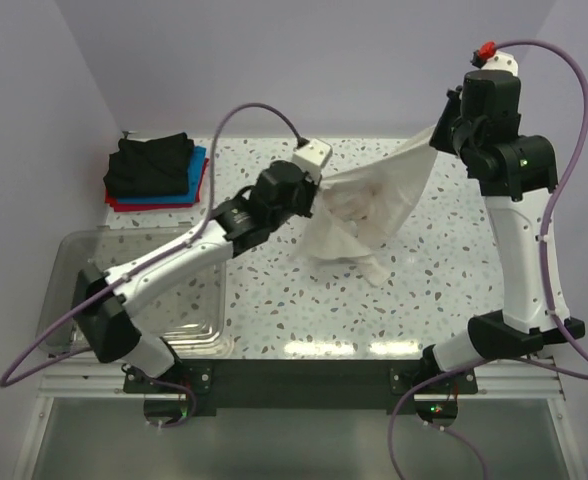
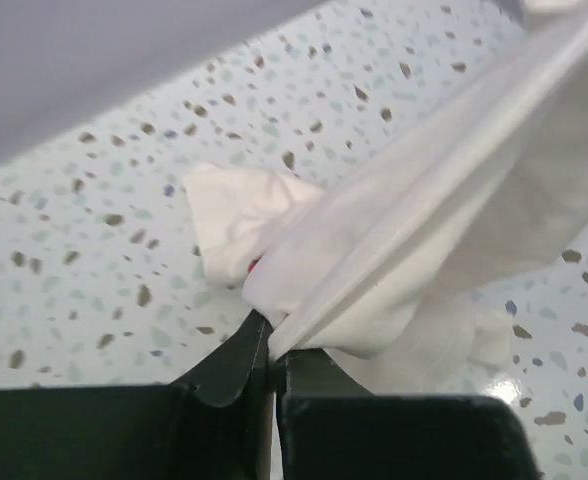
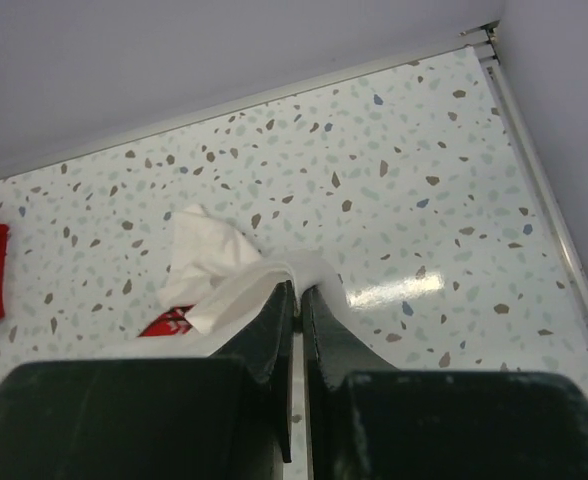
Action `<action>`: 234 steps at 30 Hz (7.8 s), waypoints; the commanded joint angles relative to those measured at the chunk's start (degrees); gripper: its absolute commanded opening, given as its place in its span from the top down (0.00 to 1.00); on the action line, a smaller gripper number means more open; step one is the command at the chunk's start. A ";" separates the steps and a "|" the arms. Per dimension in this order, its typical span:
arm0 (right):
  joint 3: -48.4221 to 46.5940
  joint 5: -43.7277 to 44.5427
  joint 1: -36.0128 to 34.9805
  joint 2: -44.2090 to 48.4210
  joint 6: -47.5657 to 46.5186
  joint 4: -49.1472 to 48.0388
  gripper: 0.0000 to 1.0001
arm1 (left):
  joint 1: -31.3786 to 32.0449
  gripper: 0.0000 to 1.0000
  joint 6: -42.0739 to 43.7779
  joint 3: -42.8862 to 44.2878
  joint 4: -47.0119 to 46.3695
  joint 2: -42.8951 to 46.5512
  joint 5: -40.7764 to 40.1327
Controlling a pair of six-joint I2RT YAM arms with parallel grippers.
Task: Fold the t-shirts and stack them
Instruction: Flatten the tshirt out
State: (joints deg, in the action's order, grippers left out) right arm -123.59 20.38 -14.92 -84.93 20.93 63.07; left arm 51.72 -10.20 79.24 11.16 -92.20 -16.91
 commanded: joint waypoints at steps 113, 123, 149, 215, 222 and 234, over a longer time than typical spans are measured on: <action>43.79 7.39 5.34 13.65 -3.44 -9.45 1.00 | -4.00 0.67 -17.66 -13.06 -6.32 -15.81 28.06; 44.49 7.74 5.25 14.00 -3.44 -9.54 1.00 | -4.09 0.54 -20.39 -15.08 -7.91 -15.11 31.14; 38.01 9.50 6.74 12.51 -5.98 -8.93 1.00 | -8.30 1.00 -19.95 -9.73 0.25 -6.33 27.82; -19.85 3.35 14.65 -9.83 -15.39 -28.26 1.00 | -31.69 1.00 -8.26 49.79 9.51 -3.87 17.86; -14.22 4.84 14.65 0.80 -16.97 -31.43 1.00 | -31.69 1.00 -8.35 39.85 3.00 7.92 21.12; -14.31 10.73 14.57 13.72 -24.26 -36.87 1.00 | -31.60 1.00 -14.93 30.79 -0.96 25.66 28.33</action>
State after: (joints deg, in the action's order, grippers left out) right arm -137.32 26.17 -0.64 -71.57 0.93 31.57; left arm 20.43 -22.31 109.95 13.72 -67.53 10.24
